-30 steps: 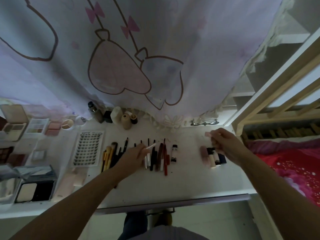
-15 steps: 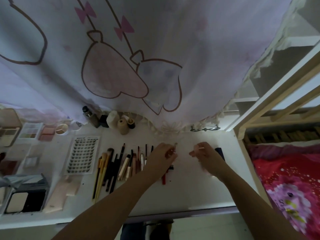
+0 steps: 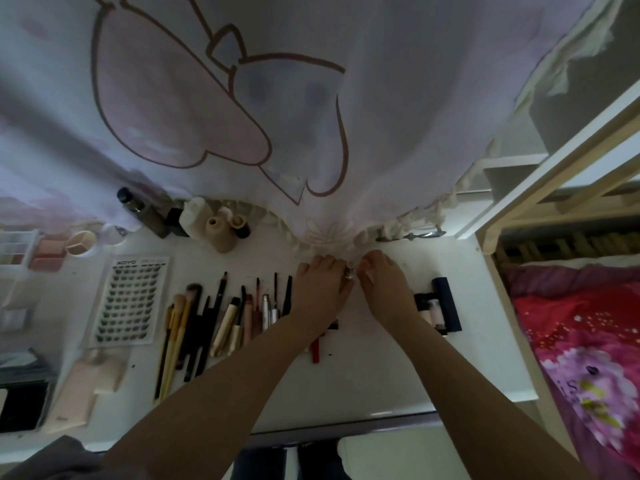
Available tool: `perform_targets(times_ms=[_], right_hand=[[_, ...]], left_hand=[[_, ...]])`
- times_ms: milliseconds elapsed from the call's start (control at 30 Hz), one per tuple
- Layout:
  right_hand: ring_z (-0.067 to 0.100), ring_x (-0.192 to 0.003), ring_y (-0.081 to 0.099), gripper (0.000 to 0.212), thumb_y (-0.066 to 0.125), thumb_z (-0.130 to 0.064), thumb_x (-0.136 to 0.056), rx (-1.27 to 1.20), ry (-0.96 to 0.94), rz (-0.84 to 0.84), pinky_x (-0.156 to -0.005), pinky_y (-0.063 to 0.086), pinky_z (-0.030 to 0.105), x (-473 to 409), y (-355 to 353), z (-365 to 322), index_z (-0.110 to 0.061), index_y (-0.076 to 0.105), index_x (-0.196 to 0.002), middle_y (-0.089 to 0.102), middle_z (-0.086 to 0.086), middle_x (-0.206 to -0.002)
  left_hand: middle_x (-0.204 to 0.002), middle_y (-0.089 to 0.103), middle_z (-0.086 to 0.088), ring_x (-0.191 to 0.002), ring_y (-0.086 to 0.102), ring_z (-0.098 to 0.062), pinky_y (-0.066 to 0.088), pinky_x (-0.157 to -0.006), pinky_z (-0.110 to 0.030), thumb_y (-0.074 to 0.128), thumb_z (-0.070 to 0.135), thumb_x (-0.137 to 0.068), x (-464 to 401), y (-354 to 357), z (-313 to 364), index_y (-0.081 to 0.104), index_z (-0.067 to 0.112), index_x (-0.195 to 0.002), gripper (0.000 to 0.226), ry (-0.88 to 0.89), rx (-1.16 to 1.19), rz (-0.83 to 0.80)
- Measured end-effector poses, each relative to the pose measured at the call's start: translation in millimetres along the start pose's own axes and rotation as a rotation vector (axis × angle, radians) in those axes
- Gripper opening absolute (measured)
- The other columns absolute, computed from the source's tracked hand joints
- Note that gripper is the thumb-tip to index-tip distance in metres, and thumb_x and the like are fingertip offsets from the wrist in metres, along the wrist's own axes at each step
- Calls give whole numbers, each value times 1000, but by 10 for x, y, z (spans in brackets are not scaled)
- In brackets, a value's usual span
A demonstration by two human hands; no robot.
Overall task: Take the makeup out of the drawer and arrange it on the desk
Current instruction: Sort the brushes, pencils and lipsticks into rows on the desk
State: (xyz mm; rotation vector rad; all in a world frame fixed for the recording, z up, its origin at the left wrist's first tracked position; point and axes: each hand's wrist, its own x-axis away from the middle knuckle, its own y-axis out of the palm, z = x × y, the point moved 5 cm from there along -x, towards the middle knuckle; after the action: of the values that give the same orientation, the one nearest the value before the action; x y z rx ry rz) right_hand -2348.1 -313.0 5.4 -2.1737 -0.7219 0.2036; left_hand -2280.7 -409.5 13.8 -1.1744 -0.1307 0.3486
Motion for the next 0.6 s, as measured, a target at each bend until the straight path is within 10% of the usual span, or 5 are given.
perform_targets(times_ms=[367, 600], right_hand=[[22, -113, 50, 51, 56, -12, -91, -13, 56, -41, -88, 42, 25, 169, -140, -41, -7, 37, -139, 41, 11, -135], [13, -91, 53, 26, 50, -11, -93, -43, 155, -26, -77, 41, 16, 616, -29, -28, -11, 57, -118, 62, 7, -109]], left_hand=[[-120, 56, -3, -113, 46, -22, 32, -91, -32, 50, 39, -92, 145, -181, -227, 51, 17, -126, 41, -19, 5, -118], [-139, 40, 2, -127, 32, -20, 25, -100, -36, 52, 52, -84, 393, -60, -140, 34, 23, -137, 63, 113, -161, -356]])
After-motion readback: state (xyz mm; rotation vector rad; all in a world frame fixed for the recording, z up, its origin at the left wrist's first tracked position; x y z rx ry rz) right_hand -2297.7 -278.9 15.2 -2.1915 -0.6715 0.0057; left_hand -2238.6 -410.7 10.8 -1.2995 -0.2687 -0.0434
